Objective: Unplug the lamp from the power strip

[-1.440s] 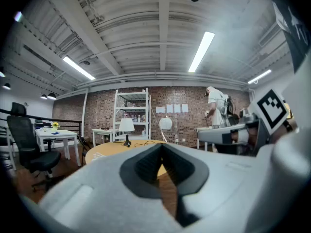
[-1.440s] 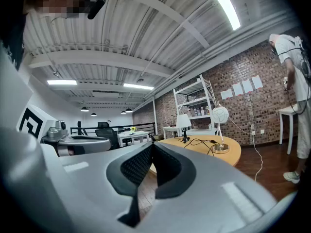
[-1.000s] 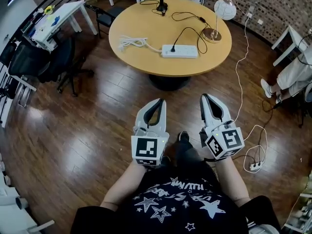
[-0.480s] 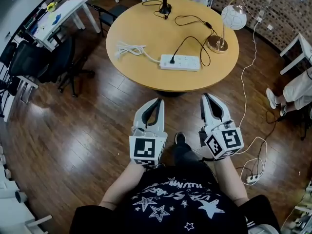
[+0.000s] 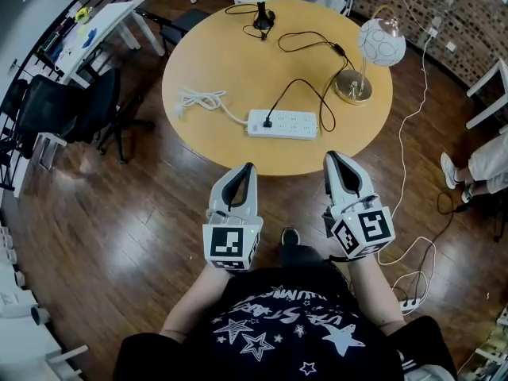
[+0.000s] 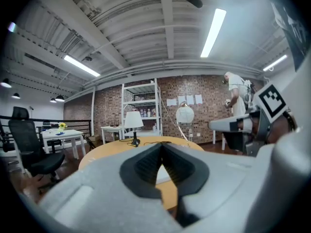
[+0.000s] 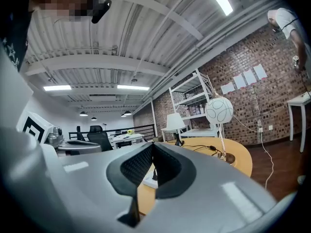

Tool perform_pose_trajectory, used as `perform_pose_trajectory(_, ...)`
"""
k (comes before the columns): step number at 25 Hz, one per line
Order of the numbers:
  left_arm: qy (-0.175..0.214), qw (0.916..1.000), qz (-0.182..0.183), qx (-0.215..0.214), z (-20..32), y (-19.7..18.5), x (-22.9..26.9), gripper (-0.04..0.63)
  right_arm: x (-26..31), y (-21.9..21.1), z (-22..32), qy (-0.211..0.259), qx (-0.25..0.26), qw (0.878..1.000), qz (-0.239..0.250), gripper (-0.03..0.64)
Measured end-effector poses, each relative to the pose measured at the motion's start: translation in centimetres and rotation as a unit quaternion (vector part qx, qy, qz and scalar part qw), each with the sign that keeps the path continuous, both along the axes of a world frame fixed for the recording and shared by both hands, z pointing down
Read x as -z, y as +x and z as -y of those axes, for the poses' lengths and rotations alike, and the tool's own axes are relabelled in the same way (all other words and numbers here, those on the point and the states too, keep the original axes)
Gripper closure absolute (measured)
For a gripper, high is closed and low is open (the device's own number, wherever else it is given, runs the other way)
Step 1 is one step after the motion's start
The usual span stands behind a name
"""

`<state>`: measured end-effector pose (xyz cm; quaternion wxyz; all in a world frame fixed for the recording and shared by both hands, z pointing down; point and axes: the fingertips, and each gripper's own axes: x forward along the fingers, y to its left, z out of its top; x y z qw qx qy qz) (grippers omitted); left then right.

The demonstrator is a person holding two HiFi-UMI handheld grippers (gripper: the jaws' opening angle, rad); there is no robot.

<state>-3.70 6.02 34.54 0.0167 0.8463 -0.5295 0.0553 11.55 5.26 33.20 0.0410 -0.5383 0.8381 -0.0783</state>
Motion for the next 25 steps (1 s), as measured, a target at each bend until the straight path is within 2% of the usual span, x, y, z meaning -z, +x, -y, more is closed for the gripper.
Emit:
perform_pose_trajectory(8,-0.009,0.9994,0.022,0.025,3.1,1.7,-0.9,0.591,-0.5,2.2,3.5,0.004,0.022,1.0,-0.001,0.607)
perform_pose_trajectory(15,-0.003,0.9985,0.035,0.041,4.8,0.9,-1.2,0.591,-2.0,1.2,5.8,-0.011,0.043,0.999,-0.002,0.607)
perform_pose_trajectory(20,-0.02,0.9991,0.024,0.03,6.9,0.8,-2.8,0.591,-2.7,0.7,7.0,-0.02,0.042,0.999,-0.007,0.607)
perform_pose_trajectory(25,-0.028,0.9983,0.05,0.01,9.7,-0.1,-5.4,0.591,-3.8,0.1,8.7,-0.032,0.029,0.999,-0.02,0.607)
